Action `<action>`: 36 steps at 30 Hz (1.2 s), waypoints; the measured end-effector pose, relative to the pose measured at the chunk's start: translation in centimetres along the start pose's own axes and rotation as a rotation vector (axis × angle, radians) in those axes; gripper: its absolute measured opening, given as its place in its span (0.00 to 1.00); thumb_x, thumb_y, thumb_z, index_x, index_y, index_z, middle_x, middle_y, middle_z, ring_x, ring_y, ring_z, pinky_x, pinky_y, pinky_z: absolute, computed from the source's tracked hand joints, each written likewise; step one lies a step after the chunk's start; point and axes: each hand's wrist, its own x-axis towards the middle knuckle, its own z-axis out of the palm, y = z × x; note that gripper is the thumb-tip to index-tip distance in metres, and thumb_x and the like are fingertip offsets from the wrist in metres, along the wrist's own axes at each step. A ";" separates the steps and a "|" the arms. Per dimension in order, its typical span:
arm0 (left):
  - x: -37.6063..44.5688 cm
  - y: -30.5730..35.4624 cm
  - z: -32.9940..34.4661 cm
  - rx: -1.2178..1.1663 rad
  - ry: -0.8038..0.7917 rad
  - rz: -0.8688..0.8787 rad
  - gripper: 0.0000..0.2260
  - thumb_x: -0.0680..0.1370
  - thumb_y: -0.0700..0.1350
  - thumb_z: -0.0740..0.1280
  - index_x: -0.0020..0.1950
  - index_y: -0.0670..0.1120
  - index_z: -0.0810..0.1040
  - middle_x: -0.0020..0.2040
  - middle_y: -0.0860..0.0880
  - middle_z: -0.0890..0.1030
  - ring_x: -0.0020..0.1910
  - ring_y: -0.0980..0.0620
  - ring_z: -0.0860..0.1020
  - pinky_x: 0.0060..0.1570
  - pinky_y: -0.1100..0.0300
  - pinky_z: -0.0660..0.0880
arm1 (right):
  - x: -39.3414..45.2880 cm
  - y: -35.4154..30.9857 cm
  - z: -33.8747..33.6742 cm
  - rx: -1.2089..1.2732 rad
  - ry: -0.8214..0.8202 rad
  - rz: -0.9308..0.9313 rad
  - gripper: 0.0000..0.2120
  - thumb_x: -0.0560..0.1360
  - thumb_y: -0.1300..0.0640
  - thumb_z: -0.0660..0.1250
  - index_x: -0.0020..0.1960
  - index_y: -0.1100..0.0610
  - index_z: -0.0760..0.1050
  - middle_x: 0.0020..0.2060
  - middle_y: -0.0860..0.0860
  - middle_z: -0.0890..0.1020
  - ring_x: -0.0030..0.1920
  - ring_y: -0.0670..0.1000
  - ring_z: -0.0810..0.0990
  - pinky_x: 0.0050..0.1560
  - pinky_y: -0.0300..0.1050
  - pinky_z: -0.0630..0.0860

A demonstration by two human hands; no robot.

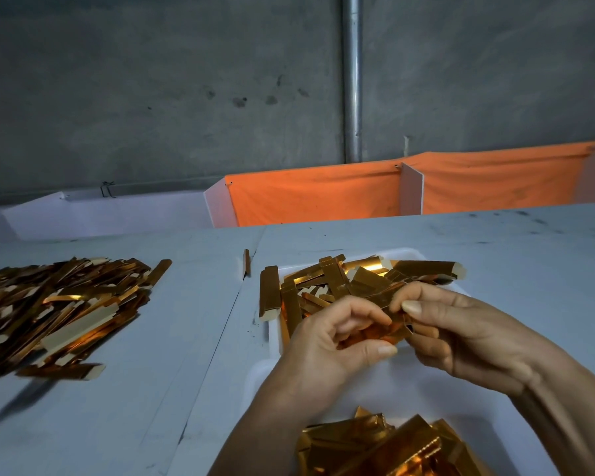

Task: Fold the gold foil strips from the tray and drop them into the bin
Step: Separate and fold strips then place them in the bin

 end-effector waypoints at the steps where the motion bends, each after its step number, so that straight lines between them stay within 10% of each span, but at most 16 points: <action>1: 0.0 0.0 0.0 -0.023 -0.011 0.004 0.11 0.72 0.47 0.72 0.52 0.57 0.78 0.52 0.53 0.83 0.56 0.54 0.79 0.55 0.61 0.74 | 0.0 0.1 -0.1 0.010 -0.013 0.008 0.10 0.67 0.55 0.78 0.43 0.60 0.81 0.25 0.51 0.68 0.23 0.45 0.69 0.24 0.36 0.68; 13: 0.1 -0.6 -0.1 -0.100 -0.015 -0.029 0.10 0.73 0.44 0.72 0.52 0.54 0.78 0.51 0.49 0.84 0.54 0.51 0.81 0.56 0.56 0.75 | 0.1 0.4 -0.6 -0.110 -0.015 0.035 0.24 0.56 0.48 0.83 0.46 0.59 0.82 0.29 0.53 0.74 0.30 0.48 0.76 0.32 0.37 0.76; 20: 0.0 -0.8 0.3 -0.154 -0.206 -0.246 0.12 0.69 0.50 0.75 0.50 0.55 0.77 0.51 0.46 0.84 0.53 0.46 0.82 0.57 0.44 0.75 | -0.7 -0.2 -1.5 -0.228 -0.049 0.226 0.17 0.66 0.49 0.78 0.45 0.61 0.80 0.25 0.52 0.70 0.26 0.49 0.73 0.29 0.38 0.72; 27: 0.1 -0.8 1.0 0.101 -0.302 -0.344 0.10 0.74 0.58 0.67 0.43 0.54 0.81 0.47 0.56 0.84 0.50 0.60 0.80 0.61 0.50 0.74 | -0.4 -0.4 -1.7 -0.500 0.353 0.146 0.14 0.74 0.49 0.66 0.45 0.61 0.79 0.22 0.51 0.69 0.23 0.47 0.67 0.26 0.36 0.67; 32: 0.1 -1.6 0.9 0.251 -0.311 -0.377 0.09 0.75 0.55 0.67 0.49 0.52 0.82 0.45 0.60 0.82 0.48 0.63 0.78 0.52 0.64 0.73 | 0.5 1.2 -0.6 -0.938 0.650 -0.134 0.07 0.77 0.54 0.66 0.42 0.49 0.79 0.35 0.46 0.81 0.38 0.44 0.79 0.42 0.38 0.74; 36: 0.0 -1.7 1.2 0.259 -0.331 -0.327 0.08 0.76 0.50 0.68 0.52 0.50 0.82 0.49 0.56 0.83 0.47 0.64 0.78 0.50 0.68 0.71 | 1.9 2.9 -0.2 -1.333 0.423 -0.176 0.11 0.77 0.51 0.66 0.59 0.45 0.76 0.54 0.37 0.75 0.57 0.39 0.72 0.54 0.26 0.65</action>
